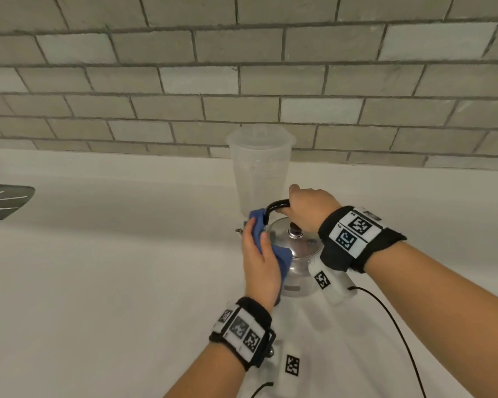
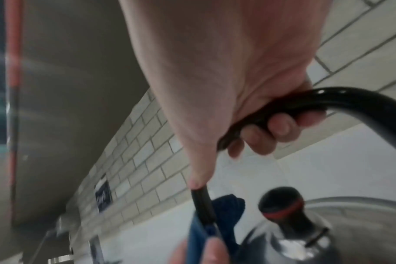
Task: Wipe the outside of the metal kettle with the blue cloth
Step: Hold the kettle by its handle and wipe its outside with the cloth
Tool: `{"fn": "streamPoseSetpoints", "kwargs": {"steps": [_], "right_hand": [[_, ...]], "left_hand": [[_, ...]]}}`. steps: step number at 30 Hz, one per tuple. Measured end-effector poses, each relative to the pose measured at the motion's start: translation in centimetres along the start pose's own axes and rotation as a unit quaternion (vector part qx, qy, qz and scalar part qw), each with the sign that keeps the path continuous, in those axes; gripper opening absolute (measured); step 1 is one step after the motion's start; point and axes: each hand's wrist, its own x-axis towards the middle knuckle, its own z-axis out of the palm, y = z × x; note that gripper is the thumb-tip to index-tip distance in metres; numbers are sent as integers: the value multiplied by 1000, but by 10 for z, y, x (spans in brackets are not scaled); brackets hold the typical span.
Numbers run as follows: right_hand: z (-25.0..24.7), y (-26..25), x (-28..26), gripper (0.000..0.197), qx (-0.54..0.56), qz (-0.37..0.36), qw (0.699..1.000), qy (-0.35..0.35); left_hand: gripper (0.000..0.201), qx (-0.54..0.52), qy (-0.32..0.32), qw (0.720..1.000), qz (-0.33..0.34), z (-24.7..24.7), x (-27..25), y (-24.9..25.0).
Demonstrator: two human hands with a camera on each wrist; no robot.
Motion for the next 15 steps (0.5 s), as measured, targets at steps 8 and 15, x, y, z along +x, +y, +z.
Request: {"fn": "streamPoseSetpoints", "kwargs": {"steps": [8,15], "right_hand": [[-14,-2,-9,47,14,-26,997,-76],[-5,-6,-14,47,-33,6,998,-45]], "left_hand": [[45,81,24,996,29,21,5,-21],[53,145,-21,989,-7,20,-16,-7]]}}
